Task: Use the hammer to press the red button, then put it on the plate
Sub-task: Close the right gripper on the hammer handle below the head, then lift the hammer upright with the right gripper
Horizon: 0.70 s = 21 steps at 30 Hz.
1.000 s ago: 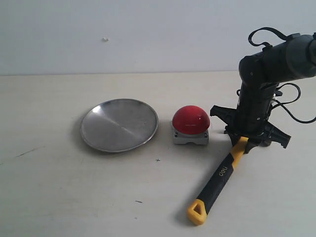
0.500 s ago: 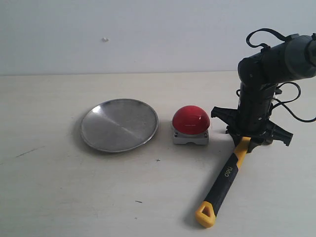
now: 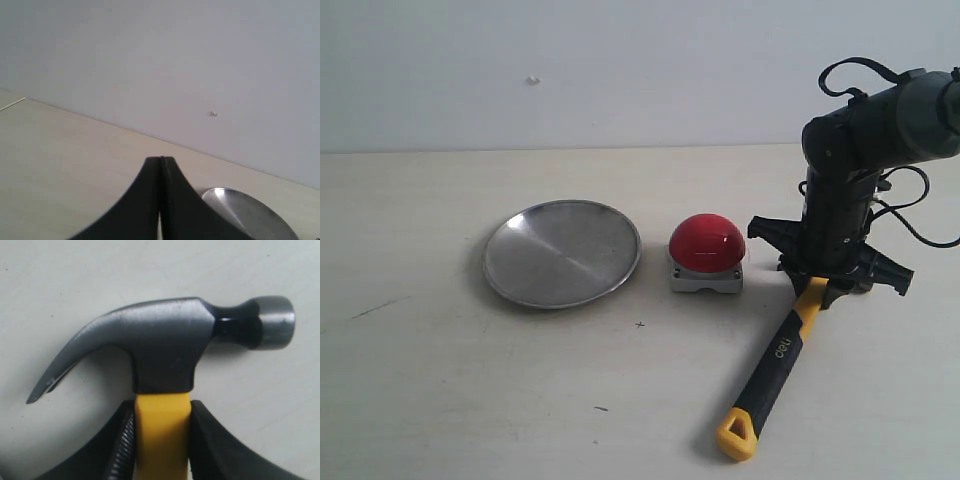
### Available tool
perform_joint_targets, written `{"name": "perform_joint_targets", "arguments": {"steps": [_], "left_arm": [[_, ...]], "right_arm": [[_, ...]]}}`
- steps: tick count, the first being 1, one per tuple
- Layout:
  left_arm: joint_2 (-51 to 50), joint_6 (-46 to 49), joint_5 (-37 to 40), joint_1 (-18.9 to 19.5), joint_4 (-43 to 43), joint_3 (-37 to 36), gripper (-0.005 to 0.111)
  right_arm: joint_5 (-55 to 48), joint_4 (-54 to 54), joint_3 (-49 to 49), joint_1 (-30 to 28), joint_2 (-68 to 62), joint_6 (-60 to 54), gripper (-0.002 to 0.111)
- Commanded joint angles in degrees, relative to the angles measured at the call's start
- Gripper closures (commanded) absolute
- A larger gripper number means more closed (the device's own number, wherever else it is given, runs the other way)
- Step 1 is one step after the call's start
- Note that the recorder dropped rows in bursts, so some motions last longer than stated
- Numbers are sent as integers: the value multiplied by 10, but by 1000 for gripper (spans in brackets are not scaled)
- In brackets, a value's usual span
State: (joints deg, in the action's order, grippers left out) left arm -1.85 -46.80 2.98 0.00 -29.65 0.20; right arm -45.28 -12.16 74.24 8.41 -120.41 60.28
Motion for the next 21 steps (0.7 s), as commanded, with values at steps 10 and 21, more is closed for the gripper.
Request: {"name": "perform_joint_targets", "arguments": {"steps": [10,21], "left_arm": [[4,-1,-1,1,-1,-2,107],[4,-1,-1,1,-1,-2,107]], "right_arm": [[27,-15,-1,-2,-11,-6,108],[21,-44,-1,-2,-11,-13,108]]}}
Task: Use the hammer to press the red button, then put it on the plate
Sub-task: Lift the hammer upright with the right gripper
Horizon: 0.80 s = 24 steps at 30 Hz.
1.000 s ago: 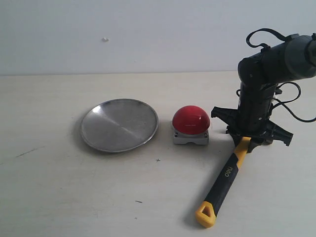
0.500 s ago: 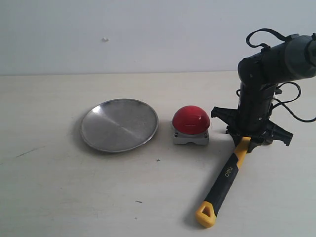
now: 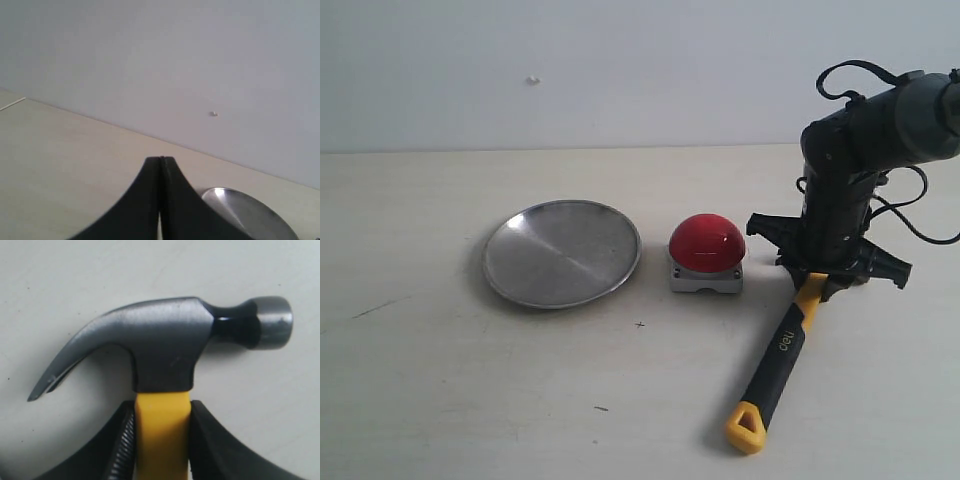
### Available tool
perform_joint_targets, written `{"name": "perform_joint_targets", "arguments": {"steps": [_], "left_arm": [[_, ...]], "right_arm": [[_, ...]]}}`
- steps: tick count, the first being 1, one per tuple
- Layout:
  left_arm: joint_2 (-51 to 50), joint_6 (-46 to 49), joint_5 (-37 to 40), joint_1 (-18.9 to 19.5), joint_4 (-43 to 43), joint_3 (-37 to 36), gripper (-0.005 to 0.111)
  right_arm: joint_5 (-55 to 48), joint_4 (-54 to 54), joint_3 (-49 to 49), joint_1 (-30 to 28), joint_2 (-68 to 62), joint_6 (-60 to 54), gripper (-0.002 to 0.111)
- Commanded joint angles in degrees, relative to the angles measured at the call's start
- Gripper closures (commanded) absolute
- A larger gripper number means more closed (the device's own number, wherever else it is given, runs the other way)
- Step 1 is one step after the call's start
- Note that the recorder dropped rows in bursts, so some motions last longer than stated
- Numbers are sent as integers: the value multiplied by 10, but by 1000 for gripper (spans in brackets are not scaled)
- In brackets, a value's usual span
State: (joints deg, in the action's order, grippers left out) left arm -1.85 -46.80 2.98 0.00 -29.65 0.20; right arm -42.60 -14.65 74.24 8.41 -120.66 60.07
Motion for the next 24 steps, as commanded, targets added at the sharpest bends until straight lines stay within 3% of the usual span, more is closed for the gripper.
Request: {"name": "perform_joint_targets", "arguments": {"steps": [1,24], "left_arm": [[4,-1,-1,1,-1,-2,107],[4,-1,-1,1,-1,-2,107]], "right_arm": [[-7,-26,-1,-2,-9,-11,108],[-45,-103,-1,-2,-9,-91,108]]}}
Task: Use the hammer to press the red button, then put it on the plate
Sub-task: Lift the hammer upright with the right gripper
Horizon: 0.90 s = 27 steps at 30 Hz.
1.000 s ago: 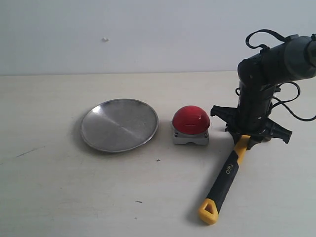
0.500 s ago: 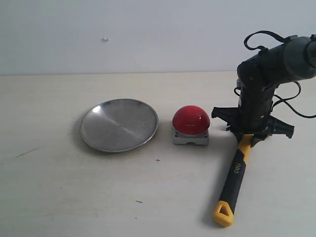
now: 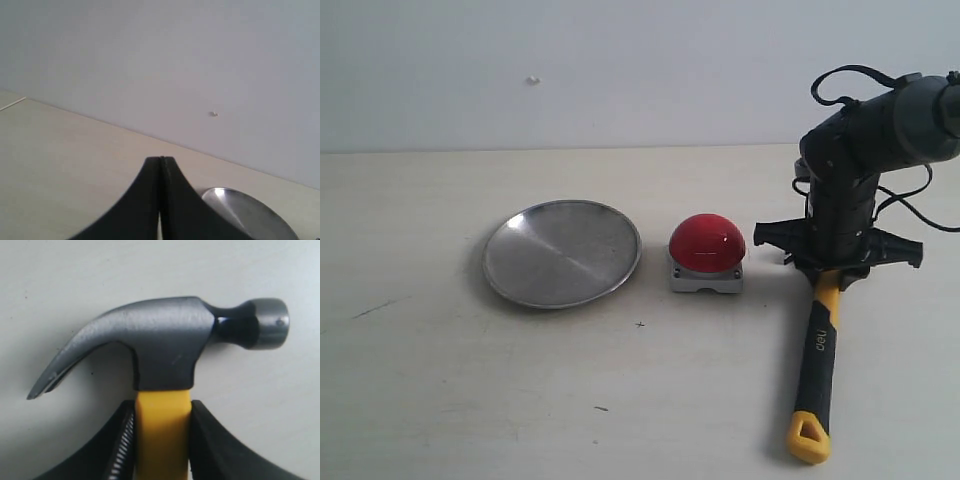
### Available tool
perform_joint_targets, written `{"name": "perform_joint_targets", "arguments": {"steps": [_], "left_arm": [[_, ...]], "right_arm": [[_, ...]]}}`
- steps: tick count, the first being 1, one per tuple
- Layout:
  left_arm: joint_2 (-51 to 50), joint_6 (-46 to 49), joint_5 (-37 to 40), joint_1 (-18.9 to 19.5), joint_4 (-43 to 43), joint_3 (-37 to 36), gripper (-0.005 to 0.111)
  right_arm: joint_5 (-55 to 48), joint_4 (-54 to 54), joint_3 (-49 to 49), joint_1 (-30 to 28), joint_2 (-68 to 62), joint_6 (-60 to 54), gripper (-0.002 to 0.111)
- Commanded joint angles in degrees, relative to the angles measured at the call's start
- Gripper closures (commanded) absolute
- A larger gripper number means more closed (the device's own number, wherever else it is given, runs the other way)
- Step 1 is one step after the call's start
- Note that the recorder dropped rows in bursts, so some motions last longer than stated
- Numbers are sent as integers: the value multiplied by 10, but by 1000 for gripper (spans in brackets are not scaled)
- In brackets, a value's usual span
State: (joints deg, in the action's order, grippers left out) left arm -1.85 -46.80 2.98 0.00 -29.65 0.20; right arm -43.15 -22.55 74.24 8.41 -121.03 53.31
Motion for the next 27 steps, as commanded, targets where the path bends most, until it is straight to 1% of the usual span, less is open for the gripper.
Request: {"name": "perform_joint_targets", "arguments": {"steps": [1,5,10,13,16,21,27], "left_arm": [[4,-1,-1,1,-1,-2,107],[4,-1,-1,1,-1,-2,107],[4,-1,-1,1,-1,-2,107],[4,-1,-1,1,-1,-2,107],[4,-1,-1,1,-1,-2,107],[4,-1,-1,1,-1,-2,107],[4,-1,-1,1,-1,-2,107]], "right_arm": [[-48,-32,-1,-2,-4,-24,108],[-64,-51,1,-2,3,-28,108],[-34,-32,1,-2,34,-55,108],[-33,-28,1,-2,57,-73,108],[-34,15,1,-14,83,-129,108],[-42,120,0,-53,123,-250,108],[-54,154,0,-80,150,-309,108]]}}
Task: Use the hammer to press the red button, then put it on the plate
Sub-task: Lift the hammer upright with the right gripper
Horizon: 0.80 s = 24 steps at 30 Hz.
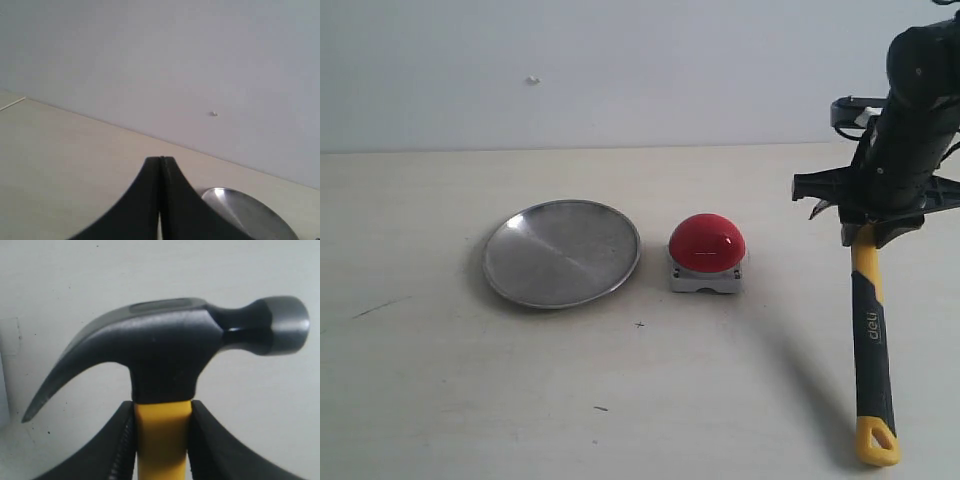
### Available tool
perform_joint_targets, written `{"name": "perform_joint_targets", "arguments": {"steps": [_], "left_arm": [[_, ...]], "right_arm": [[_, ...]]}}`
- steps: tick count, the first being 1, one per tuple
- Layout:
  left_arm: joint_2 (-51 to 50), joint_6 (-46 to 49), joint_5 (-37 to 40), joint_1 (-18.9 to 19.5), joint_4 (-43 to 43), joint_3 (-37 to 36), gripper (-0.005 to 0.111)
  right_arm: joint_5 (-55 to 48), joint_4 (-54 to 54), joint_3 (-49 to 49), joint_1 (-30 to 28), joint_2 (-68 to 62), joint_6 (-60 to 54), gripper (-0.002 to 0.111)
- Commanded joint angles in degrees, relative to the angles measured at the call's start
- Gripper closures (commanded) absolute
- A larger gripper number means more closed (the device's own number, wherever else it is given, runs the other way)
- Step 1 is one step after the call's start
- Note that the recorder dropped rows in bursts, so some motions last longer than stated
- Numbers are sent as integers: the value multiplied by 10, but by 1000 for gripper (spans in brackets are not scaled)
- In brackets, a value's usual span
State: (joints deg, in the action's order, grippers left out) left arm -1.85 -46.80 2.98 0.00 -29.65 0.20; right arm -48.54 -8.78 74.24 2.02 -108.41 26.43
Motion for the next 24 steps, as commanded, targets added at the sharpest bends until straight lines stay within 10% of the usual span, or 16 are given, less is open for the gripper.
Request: {"name": "perform_joint_targets", "arguments": {"steps": [1,24], "left_arm": [[4,-1,-1,1,-1,-2,107],[4,-1,-1,1,-1,-2,107]], "right_arm": [[2,14,0,-17,25,-40,108],[-36,135,18,-66,25,-215,108]]}}
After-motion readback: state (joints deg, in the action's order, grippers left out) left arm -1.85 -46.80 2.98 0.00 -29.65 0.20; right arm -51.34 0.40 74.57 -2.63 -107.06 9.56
